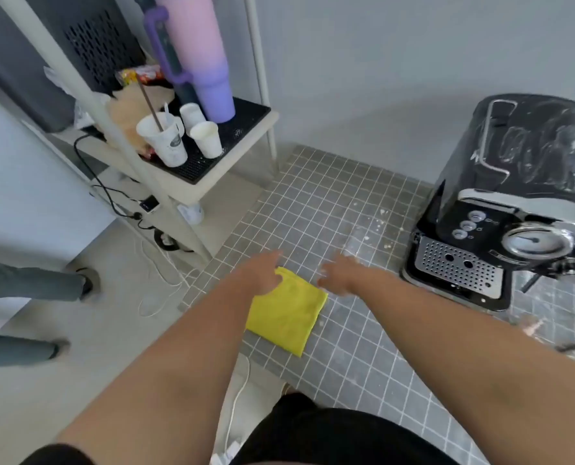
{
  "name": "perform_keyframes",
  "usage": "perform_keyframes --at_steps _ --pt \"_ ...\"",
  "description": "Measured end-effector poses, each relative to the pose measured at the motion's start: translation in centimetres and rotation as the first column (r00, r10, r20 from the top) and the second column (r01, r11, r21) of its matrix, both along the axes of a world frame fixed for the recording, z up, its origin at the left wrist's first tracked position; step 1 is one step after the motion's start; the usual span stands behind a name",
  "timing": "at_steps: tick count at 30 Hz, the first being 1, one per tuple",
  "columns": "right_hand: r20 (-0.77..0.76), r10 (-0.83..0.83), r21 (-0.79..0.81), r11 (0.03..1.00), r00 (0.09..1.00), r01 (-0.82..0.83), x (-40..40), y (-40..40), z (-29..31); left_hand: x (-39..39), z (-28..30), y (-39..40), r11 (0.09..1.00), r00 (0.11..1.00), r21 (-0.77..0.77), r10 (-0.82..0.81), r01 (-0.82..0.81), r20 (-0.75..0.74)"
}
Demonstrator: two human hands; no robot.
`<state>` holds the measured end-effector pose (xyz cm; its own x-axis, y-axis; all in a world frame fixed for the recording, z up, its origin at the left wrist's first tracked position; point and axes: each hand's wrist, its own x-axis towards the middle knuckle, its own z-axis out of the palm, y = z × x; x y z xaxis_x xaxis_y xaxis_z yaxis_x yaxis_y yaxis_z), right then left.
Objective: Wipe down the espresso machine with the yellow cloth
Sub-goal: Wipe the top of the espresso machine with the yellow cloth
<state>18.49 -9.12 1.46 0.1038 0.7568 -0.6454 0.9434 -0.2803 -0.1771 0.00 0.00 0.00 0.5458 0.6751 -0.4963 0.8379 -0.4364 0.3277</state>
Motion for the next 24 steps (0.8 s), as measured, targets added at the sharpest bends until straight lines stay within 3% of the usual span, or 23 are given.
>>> perform_keyframes --at_steps 9,13,15,17,19,21,22,24 --pt "-0.123 -0.12 0.183 0.973 0.985 0.141 -4.0 -4.2 -3.7 -2.2 -2.8 -0.8 0.977 0.989 0.155 -0.144 0.149 -0.045" --pt "-0.191 -0.098 0.262 0.954 0.977 0.147 -4.8 -3.4 -3.9 -2.5 -3.3 -0.6 0.974 0.987 0.173 -0.155 0.145 0.045" --pt "-0.309 -0.135 0.269 0.937 0.941 0.223 -5.1 -3.1 -3.9 -2.6 -3.4 -0.7 0.974 0.98 0.16 -0.174 0.157 0.097" --pt "-0.503 -0.302 0.194 0.874 0.81 0.446 -5.7 -3.1 -3.7 -2.8 -3.4 -0.9 0.994 0.969 0.093 -0.078 0.057 0.235" --pt "-0.66 -0.521 0.024 0.706 0.542 0.708 -6.0 -3.2 -3.5 -3.2 -3.2 -0.9 0.996 0.936 -0.03 0.095 -0.09 0.339" --pt "-0.714 -0.647 -0.178 0.539 0.269 0.823 -5.9 -3.7 -3.7 -3.5 -3.0 -1.0 0.977 0.904 -0.11 0.213 -0.185 0.371" --pt "-0.713 -0.673 -0.245 0.502 0.197 0.829 -5.7 -4.0 -3.8 -3.6 -3.0 -0.9 0.956 0.885 -0.179 0.284 -0.233 0.369" --pt "-0.71 -0.69 -0.296 0.474 0.141 0.83 -5.4 -4.7 -3.7 -3.6 -3.2 -0.9 0.922 0.877 -0.287 0.349 -0.259 0.329"
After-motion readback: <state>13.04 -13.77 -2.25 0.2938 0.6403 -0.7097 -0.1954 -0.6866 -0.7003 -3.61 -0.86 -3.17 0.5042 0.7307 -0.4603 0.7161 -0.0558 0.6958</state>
